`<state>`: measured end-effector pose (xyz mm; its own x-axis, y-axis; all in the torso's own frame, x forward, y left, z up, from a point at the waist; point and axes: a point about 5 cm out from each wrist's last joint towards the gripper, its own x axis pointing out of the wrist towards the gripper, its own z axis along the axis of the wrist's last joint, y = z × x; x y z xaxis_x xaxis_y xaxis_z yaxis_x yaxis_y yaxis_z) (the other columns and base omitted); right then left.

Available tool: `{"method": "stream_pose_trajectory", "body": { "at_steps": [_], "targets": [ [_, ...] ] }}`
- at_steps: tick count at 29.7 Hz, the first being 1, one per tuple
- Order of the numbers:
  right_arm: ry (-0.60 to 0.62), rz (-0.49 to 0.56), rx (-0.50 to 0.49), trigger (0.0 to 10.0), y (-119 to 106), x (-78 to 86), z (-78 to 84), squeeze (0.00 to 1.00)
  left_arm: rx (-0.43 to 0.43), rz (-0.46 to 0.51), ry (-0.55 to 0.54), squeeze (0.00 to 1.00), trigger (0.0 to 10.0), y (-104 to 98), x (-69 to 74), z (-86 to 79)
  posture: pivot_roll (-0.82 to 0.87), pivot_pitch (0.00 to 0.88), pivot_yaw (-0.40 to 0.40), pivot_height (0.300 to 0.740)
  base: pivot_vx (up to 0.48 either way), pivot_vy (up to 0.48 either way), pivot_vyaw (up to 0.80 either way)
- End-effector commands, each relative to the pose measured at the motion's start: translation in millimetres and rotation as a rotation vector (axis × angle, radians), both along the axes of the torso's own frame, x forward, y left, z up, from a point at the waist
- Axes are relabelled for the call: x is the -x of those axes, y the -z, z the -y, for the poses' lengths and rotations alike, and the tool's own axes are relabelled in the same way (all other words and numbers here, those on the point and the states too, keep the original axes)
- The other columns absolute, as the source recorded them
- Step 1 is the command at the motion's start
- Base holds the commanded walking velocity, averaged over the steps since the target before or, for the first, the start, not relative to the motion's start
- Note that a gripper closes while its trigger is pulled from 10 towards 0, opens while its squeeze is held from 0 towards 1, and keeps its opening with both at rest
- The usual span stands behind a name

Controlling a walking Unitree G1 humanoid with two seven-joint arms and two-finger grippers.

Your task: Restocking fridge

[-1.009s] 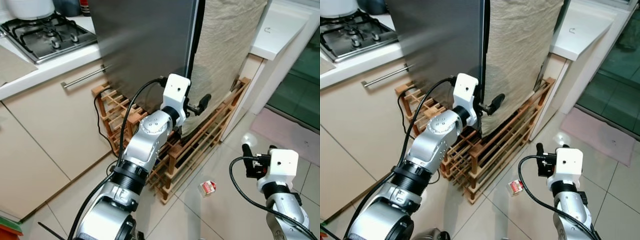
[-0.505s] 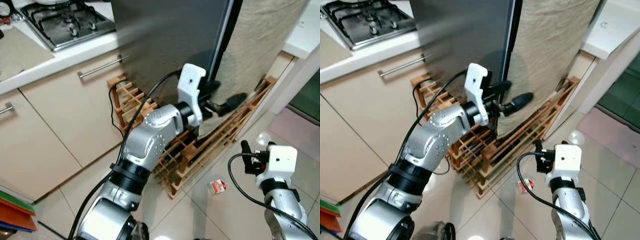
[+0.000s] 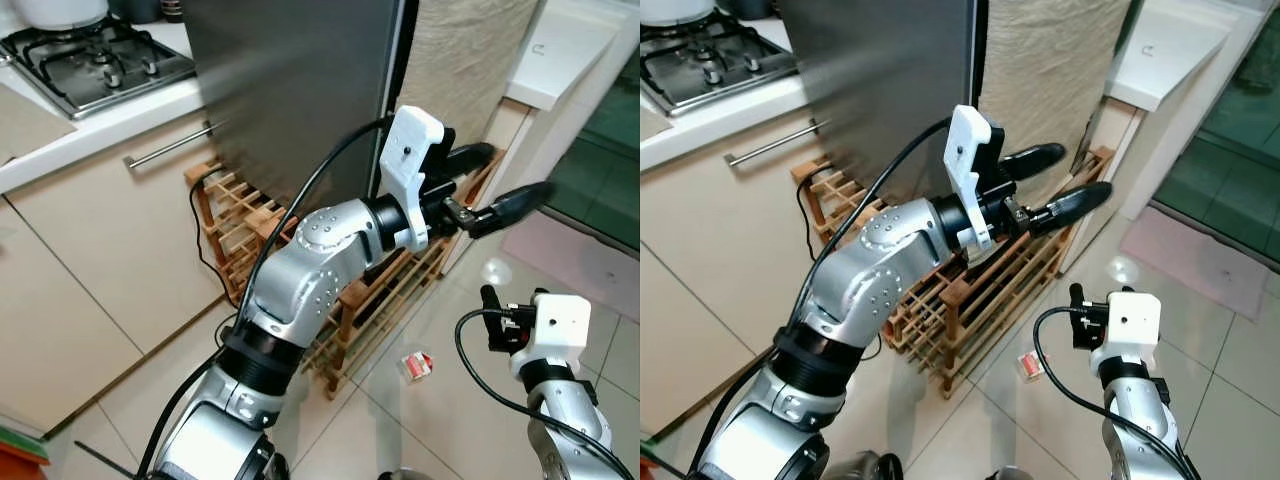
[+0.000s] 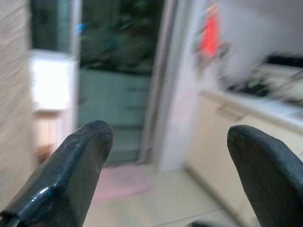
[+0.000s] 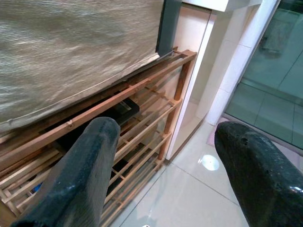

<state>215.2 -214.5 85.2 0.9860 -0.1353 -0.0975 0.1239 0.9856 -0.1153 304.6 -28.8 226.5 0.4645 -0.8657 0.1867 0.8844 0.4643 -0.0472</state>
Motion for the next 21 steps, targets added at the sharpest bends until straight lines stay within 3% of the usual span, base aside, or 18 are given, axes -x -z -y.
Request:
{"method": "stream_pose_trajectory", "body": {
  "at_steps": [1, 2, 5, 16, 21],
  "targets": [
    [0.005, 0.004, 0.01, 10.0, 0, -1.0, 2.1, 0.0, -0.039, 0.032, -0.07, 0.0, 10.0, 1, -5.8, 1.0, -0.01, 0.052, 0.013, 0.74, 0.0, 0.0, 0.0],
    [0.005, 0.009, 0.011, 10.0, -1, -0.8, 3.1, 0.0, -0.072, 0.023, -0.14, 0.0, 10.0, 12, -11.7, -3.0, -0.01, 0.05, 0.013, 0.74, 0.0, 0.0, 0.0],
    [0.005, 0.014, 0.01, 10.0, -2, -0.3, 3.8, 0.0, -0.1, 0.015, -0.199, 0.0, 10.0, 20, -15.7, -5.2, -0.01, 0.051, 0.015, 0.74, 0.0, 0.0, 0.0],
    [0.005, 0.002, 0.007, 10.0, 1, 4.2, 2.3, 0.0, -0.105, 0.053, -0.303, 0.0, 10.0, 22, -21.8, -10.3, 0.0, 0.05, 0.018, 0.74, 0.0, 0.0, 0.0],
    [0.007, 0.003, 0.011, 10.0, 1, 3.7, 4.6, 0.0, -0.105, 0.054, -0.348, 0.0, 10.0, 24, -23.7, -20.7, 0.0, 0.043, 0.016, 0.74, 0.0, 0.0, 0.0]
  ]
}}
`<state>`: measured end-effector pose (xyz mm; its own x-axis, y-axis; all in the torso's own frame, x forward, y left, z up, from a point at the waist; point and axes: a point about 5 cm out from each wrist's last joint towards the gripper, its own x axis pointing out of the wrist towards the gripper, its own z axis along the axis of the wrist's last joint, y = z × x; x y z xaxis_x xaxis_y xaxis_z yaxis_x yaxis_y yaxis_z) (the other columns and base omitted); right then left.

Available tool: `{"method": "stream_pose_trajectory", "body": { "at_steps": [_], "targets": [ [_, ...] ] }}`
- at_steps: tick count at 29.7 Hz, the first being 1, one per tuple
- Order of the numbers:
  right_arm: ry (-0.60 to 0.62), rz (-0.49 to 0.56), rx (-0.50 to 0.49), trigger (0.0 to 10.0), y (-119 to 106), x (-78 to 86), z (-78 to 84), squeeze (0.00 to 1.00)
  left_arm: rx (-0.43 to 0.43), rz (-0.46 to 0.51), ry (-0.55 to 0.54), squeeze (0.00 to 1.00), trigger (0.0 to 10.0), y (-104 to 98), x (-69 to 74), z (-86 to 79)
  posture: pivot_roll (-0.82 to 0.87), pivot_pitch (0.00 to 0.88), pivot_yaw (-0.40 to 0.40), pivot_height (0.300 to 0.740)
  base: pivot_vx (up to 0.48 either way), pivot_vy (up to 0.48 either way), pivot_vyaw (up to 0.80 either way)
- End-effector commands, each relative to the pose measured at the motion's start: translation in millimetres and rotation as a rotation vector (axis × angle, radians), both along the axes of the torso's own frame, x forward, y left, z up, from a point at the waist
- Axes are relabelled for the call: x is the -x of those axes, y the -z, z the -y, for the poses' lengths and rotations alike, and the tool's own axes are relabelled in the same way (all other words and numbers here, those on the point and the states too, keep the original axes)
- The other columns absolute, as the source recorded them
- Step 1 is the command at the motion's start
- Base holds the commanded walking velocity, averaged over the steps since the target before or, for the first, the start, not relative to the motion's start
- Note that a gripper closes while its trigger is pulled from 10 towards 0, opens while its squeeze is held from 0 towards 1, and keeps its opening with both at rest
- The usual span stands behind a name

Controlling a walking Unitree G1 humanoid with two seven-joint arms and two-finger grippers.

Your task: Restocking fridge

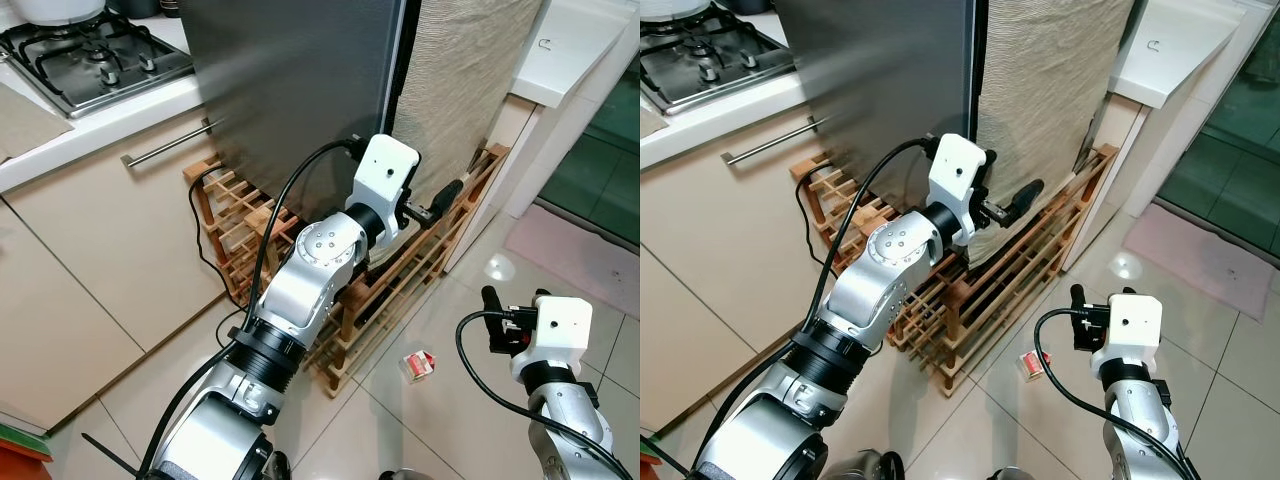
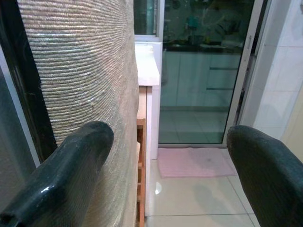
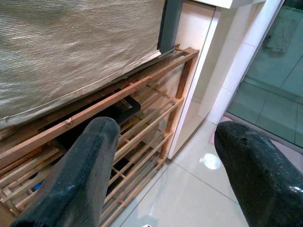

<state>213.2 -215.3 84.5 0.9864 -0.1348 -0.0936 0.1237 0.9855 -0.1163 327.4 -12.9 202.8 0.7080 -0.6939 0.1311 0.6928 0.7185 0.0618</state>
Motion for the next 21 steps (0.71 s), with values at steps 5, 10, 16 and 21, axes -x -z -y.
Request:
{"method": "stream_pose_trajectory", "body": {
  "at_steps": [5, 10, 16, 21],
  "targets": [
    [0.007, -0.001, 0.012, 10.0, 1, 1.3, 4.0, 0.0, 0.007, -0.008, -0.059, 0.0, 10.0, 2, -3.2, -13.0, 0.0, 0.042, 0.014, 0.74, 0.0, 0.0, 0.0],
    [0.005, -0.001, 0.011, 10.0, 1, 0.2, 2.8, 0.0, 0.01, -0.013, -0.101, 0.0, 10.0, 1, -7.5, -18.2, 0.0, 0.043, 0.014, 0.74, 0.0, 0.0, 0.0],
    [0.005, 0.0, 0.012, 10.0, 1, 1.0, 2.9, 0.0, 0.021, -0.041, -0.087, 0.0, 10.0, 4, -8.4, -11.5, -0.01, 0.047, 0.013, 0.74, 0.0, 0.0, 0.0],
    [0.008, -0.001, 0.014, 10.0, 1, 1.9, 3.8, 0.0, 0.022, -0.045, -0.068, 0.0, 10.0, 4, -6.8, -5.3, -0.01, 0.049, 0.013, 0.74, 0.0, 0.0, 0.0]
  ]
}}
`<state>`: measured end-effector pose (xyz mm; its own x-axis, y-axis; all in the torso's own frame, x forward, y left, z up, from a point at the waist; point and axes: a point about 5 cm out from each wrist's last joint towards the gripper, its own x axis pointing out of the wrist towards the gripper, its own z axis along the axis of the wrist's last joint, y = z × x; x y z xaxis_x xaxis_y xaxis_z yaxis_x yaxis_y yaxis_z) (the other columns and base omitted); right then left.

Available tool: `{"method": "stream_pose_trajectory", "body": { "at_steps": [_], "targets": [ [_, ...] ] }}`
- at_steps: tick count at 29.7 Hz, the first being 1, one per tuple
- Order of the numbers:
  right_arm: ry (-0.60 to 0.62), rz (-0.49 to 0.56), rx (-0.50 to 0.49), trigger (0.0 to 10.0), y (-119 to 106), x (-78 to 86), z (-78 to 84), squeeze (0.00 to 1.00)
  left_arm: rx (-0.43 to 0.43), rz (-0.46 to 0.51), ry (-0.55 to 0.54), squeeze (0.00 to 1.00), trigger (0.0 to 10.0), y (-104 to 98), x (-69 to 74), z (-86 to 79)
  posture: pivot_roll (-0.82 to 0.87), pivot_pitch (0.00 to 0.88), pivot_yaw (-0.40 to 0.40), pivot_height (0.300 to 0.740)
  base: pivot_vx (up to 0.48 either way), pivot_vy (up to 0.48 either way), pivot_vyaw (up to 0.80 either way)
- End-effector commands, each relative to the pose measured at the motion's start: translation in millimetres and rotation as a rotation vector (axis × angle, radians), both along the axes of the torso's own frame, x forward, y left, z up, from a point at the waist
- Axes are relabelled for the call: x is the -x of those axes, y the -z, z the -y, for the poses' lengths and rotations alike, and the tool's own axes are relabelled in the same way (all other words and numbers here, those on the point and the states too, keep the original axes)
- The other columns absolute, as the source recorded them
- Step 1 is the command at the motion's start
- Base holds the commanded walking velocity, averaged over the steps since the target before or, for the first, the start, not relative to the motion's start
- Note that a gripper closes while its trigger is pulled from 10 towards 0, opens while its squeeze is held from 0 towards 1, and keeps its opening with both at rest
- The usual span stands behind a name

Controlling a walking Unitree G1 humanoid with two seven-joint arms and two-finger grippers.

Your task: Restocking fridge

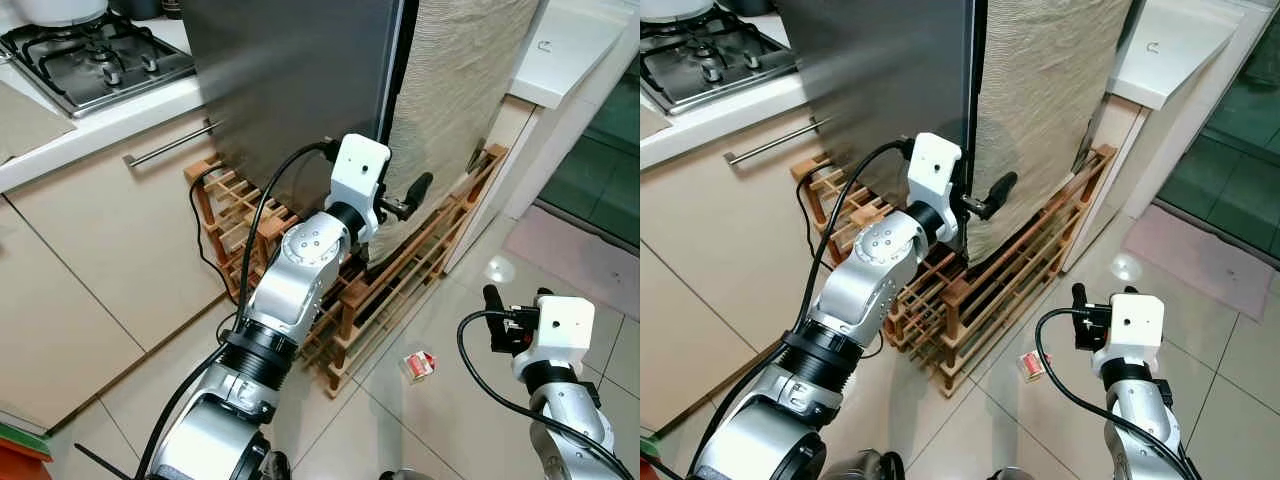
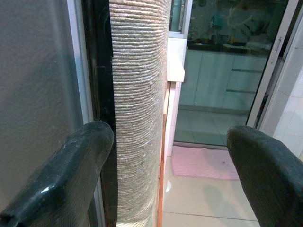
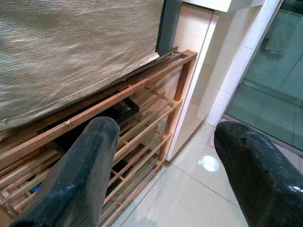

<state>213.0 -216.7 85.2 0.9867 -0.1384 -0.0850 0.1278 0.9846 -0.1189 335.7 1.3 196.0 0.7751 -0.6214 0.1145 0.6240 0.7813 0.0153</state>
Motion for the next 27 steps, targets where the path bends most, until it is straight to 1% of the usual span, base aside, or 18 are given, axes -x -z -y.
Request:
{"method": "stream_pose_trajectory", "body": {
  "at_steps": [1, 7, 11, 13, 14, 15, 17, 19, 21, 22, 24, 25, 26, 27],
  "targets": [
    [0.006, -0.01, 0.012, 10.0, 1, 2.1, 2.9, 0.0, -0.001, -0.007, 0.037, 0.0, 10.0, -2, 1.7, 13.4, -0.01, 0.051, 0.013, 0.74, 0.0, 0.0, 0.0],
    [0.008, -0.01, 0.013, 10.0, 1, 1.8, 2.8, 0.0, -0.005, -0.01, 0.047, 0.0, 10.0, -1, 1.6, 21.4, -0.02, 0.052, 0.015, 0.74, 0.0, 0.0, 0.0],
    [0.01, -0.009, 0.011, 10.0, 1, 2.2, 2.0, 0.0, -0.041, -0.035, 0.039, 0.0, 10.0, 4, 1.7, 31.3, -0.02, 0.056, 0.022, 0.74, 0.0, 0.0, 0.0],
    [0.011, -0.009, 0.01, 10.0, 1, 2.4, 1.9, 0.0, -0.026, -0.058, 0.059, 0.0, 10.0, 4, 3.7, 36.8, -0.02, 0.056, 0.022, 0.74, 0.0, 0.0, 0.0],
    [0.011, -0.009, 0.01, 10.0, 1, 2.4, 1.9, 0.0, -0.026, -0.058, 0.059, 0.0, 10.0, 4, 3.7, 36.8, -0.02, 0.056, 0.022, 0.74, 0.0, 0.0, 0.0],
    [0.01, -0.008, 0.009, 10.0, 1, 2.4, 1.5, 0.0, -0.012, -0.084, 0.092, 0.0, 10.0, 3, 7.3, 44.7, -0.02, 0.059, 0.023, 0.74, 0.0, 0.0, 0.0],
    [0.01, -0.008, 0.009, 10.0, 1, 2.2, 1.2, 0.0, 0.001, -0.115, 0.114, 0.0, 10.0, 3, 9.8, 50.2, -0.02, 0.06, 0.024, 0.74, 0.0, 0.0, 0.0],
    [0.011, -0.008, 0.009, 10.0, 1, 1.9, 1.3, 0.0, 0.038, -0.179, 0.152, 0.0, 10.0, 2, 13.1, 57.3, -0.02, 0.06, 0.026, 0.74, 0.0, 0.0, 0.0],
    [0.012, -0.007, 0.009, 10.0, 1, 1.5, 1.4, 0.0, 0.061, -0.228, 0.197, 0.0, 10.0, 0, 17.7, 65.9, -0.02, 0.062, 0.026, 0.74, 0.0, 0.0, 0.0],
    [0.012, -0.006, 0.009, 10.0, 1, 1.3, 1.2, 0.0, 0.067, -0.242, 0.243, 0.0, 10.0, -2, 22.2, 71.8, -0.02, 0.061, 0.026, 0.74, 0.0, 0.0, 0.0],
    [0.011, -0.005, 0.008, 10.0, 1, 0.9, 0.9, 0.0, 0.074, -0.249, 0.307, 0.0, 10.0, -6, 28.6, 78.7, -0.02, 0.062, 0.026, 0.74, 0.0, 0.0, 0.0],
    [0.011, -0.005, 0.008, 10.0, 1, 0.9, 0.9, 0.0, 0.074, -0.249, 0.307, 0.0, 10.0, -6, 28.6, 78.7, -0.02, 0.062, 0.026, 0.74, 0.0, 0.0, 0.0],
    [0.011, -0.004, 0.008, 10.0, 1, 0.9, 0.7, 0.0, 0.074, -0.243, 0.329, 0.0, 10.0, -8, 31.1, 80.7, -0.02, 0.062, 0.027, 0.74, 0.0, 0.0, 0.0],
    [0.011, -0.004, 0.008, 10.0, 1, 0.7, 0.6, 0.0, 0.086, -0.223, 0.393, 0.0, 10.0, -13, 37.1, 84.2, -0.02, 0.062, 0.027, 0.74, 0.0, 0.0, 0.0]
  ]
}}
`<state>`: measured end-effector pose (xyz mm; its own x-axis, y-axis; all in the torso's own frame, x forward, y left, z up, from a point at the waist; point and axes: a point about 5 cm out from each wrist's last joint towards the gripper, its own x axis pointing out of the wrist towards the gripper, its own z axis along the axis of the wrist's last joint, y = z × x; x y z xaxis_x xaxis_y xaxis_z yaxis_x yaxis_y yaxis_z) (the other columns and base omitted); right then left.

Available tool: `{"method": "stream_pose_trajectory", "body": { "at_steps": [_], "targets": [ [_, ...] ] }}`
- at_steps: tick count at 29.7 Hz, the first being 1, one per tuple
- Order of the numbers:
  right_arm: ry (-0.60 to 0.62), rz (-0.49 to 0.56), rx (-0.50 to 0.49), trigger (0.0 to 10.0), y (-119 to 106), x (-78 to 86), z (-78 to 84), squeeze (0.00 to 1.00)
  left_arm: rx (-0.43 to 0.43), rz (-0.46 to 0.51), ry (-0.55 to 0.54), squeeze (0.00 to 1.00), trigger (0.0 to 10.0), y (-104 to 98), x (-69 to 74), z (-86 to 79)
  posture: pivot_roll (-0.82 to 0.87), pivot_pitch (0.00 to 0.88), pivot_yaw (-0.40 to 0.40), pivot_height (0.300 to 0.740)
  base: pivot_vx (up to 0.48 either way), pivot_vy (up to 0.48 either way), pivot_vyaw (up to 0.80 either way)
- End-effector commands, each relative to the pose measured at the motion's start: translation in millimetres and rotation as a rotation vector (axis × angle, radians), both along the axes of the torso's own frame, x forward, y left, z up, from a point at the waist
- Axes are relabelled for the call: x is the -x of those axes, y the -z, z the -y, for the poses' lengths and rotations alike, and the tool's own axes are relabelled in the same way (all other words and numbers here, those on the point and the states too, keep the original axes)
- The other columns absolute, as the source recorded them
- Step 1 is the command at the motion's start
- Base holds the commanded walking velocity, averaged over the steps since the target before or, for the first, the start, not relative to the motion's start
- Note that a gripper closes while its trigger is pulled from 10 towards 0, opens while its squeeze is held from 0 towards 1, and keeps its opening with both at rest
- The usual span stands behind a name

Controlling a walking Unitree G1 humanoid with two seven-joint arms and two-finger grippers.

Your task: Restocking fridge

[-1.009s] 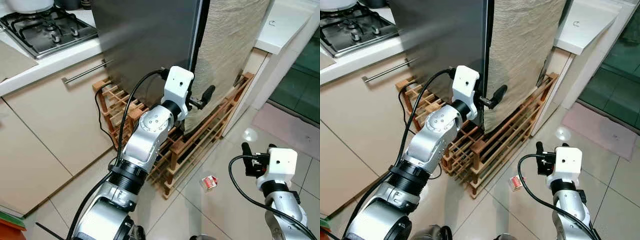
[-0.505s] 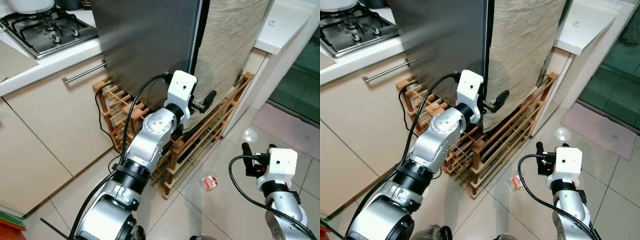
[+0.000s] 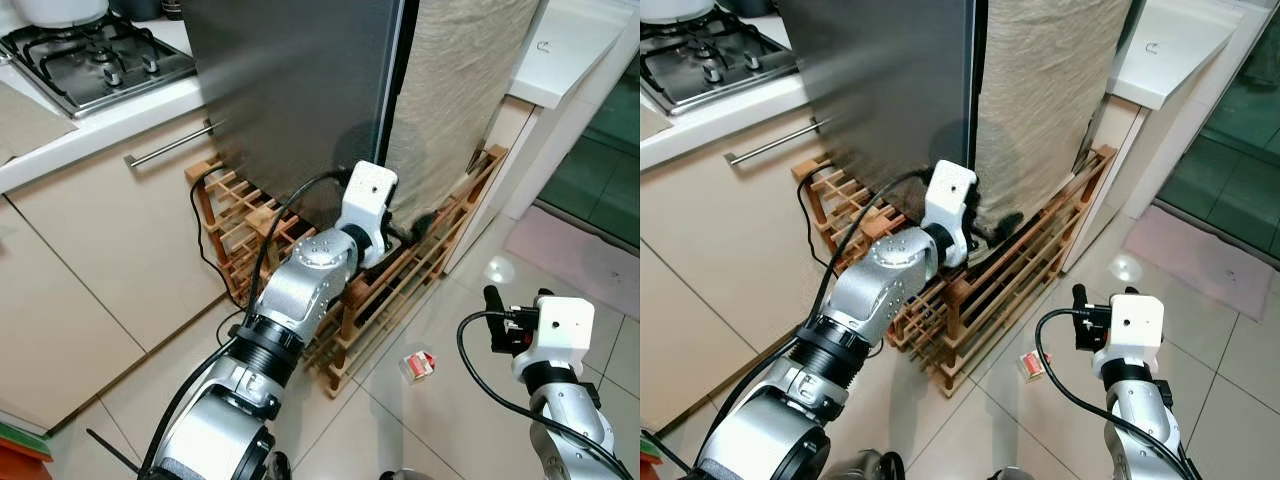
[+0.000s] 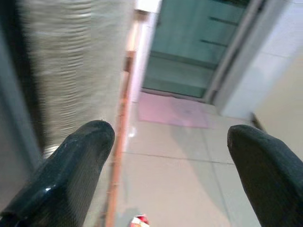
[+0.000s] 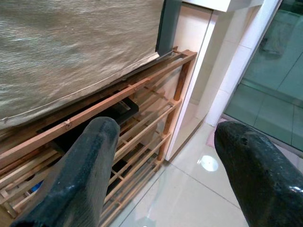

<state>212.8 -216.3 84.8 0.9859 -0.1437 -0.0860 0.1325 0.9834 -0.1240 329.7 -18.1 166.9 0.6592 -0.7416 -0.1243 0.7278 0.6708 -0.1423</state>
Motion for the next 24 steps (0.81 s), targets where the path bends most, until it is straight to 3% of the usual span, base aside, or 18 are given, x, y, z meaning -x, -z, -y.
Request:
{"method": "stream_pose_trajectory", "body": {
  "at_steps": [1, 3, 5, 8, 9, 14, 17, 18, 19, 24],
  "targets": [
    [0.006, -0.002, 0.003, 10.0, 0, 0.2, 0.9, 0.0, 0.181, 0.05, 0.229, 0.0, 10.0, -45, 33.1, 65.5, -0.02, 0.063, 0.027, 0.74, 0.0, 0.0, 0.0],
    [0.007, 0.0, 0.003, 10.0, 0, -0.3, 1.1, 0.0, 0.241, 0.083, 0.286, 0.0, 10.0, -56, 37.0, 64.4, -0.02, 0.064, 0.027, 0.74, 0.0, 0.0, 0.0],
    [0.008, 0.0, 0.003, 10.0, 0, -0.3, 1.2, 0.0, 0.243, 0.109, 0.29, 0.0, 10.0, -58, 36.9, 62.7, -0.02, 0.066, 0.028, 0.74, 0.0, 0.0, 0.0],
    [0.009, 0.001, 0.004, 10.0, 0, -0.5, 1.2, 0.0, 0.189, 0.196, 0.271, 0.0, 10.0, -61, 33.7, 56.1, -0.02, 0.067, 0.027, 0.74, 0.0, 0.0, 0.0],
    [0.009, 0.001, 0.004, 10.0, 0, -0.9, 1.1, 0.0, 0.145, 0.235, 0.242, 0.0, 10.0, -59, 30.8, 50.2, -0.02, 0.066, 0.027, 0.74, 0.0, 0.0, 0.0],
    [0.012, 0.002, 0.002, 10.0, 0, -1.5, 1.2, 0.0, 0.081, 0.293, 0.152, 0.0, 10.0, -49, 26.4, 29.2, -0.01, 0.064, 0.028, 0.74, 0.0, 0.0, 0.0],
    [0.014, 0.002, 0.002, 10.0, 1, -1.6, 1.3, 0.0, 0.072, 0.29, 0.085, 0.0, 10.0, -45, 22.8, 20.1, -0.01, 0.062, 0.028, 0.74, 0.0, 0.0, 0.0],
    [0.015, 0.004, 0.0, 10.0, 1, -2.3, 1.0, 0.0, 0.053, 0.287, -0.04, 0.0, 10.0, -38, 12.3, 4.4, -0.01, 0.059, 0.03, 0.74, 0.0, 0.0, 0.0],
    [0.015, 0.005, 0.0, 10.0, 1, -2.7, 0.8, 0.0, 0.05, 0.277, -0.091, 0.0, 10.0, -36, 7.8, -1.9, -0.01, 0.059, 0.03, 0.74, 0.0, 0.0, 0.0],
    [0.011, 0.005, -0.001, 10.0, 1, -4.1, 0.7, 0.0, 0.043, 0.259, -0.186, 0.0, 10.0, -34, -2.1, -13.9, 0.0, 0.054, 0.022, 0.74, 0.0, 0.0, 0.0]
  ]
}}
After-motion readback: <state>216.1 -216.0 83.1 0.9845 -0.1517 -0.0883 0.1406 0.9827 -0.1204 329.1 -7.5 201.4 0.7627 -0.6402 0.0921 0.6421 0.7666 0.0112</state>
